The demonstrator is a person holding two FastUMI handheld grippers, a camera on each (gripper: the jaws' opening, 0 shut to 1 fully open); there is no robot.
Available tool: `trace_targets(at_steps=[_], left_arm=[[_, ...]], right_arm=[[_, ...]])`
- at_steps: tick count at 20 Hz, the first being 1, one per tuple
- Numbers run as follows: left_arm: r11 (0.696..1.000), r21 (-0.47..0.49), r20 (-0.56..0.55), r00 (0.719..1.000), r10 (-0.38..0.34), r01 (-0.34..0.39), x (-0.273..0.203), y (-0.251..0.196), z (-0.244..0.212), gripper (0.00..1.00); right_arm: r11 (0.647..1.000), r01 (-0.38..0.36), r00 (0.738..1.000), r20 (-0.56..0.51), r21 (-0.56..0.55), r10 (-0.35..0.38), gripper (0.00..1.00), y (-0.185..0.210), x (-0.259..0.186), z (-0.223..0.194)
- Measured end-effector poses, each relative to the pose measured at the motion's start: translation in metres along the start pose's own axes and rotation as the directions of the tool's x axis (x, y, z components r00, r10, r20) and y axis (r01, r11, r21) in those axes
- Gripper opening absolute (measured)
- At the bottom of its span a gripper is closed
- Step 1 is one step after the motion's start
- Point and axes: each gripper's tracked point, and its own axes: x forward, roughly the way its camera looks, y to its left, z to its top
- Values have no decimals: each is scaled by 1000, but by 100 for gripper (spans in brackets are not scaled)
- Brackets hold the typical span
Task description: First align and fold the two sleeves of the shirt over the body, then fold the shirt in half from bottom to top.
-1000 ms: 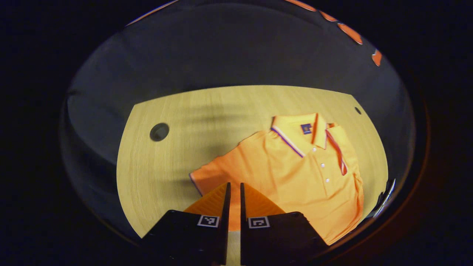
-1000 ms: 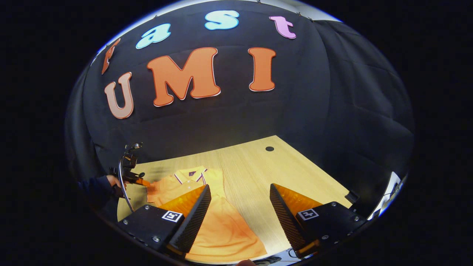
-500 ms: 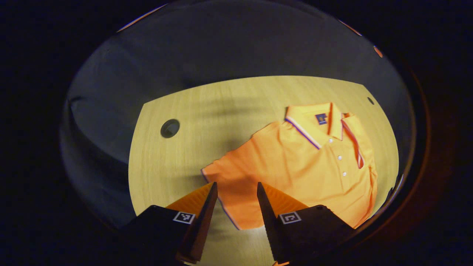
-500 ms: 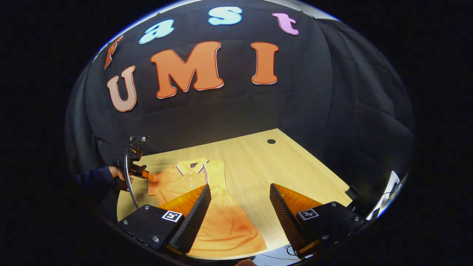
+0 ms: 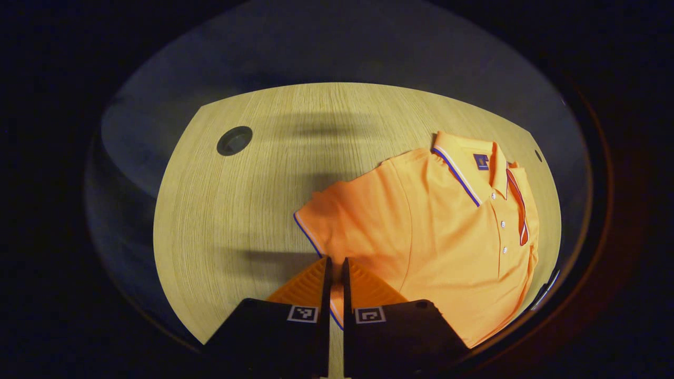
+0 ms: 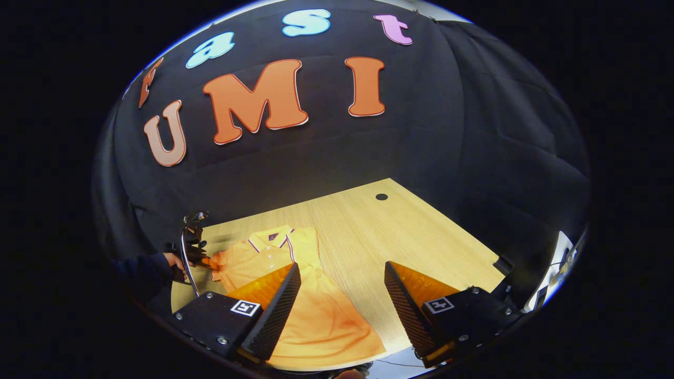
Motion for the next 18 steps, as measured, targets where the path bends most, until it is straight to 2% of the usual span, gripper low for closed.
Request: trace_targets(at_steps=[1, 2, 7, 12, 14, 18], left_arm=[[1000, 11, -16, 999, -28, 28, -4, -6, -4, 1], [999, 15, 2, 999, -52, 52, -8, -10, 0, 2], [988, 130, 140, 985, -98, 79, -49, -36, 39, 1], [965, 218, 175, 966, -188, 149, -70, -96, 57, 1], [951, 234, 180, 952, -246, 201, -74, -125, 61, 4], [910, 251, 178, 908, -379, 330, -90, -176, 49, 21]], right_arm=[[1000, -5, 1000, -9, 5, 5, 97, 0, 1, -2], [1000, -7, 1000, -21, 10, 7, 98, 0, 3, -5], [999, -32, 999, -11, 18, 32, 97, 9, 7, 3], [999, -43, 999, -17, -16, 43, 98, 9, 1, -4], [999, -42, 999, -27, -11, 41, 98, 5, -3, -10], [999, -40, 998, -39, 2, 40, 98, -6, -5, -20]])
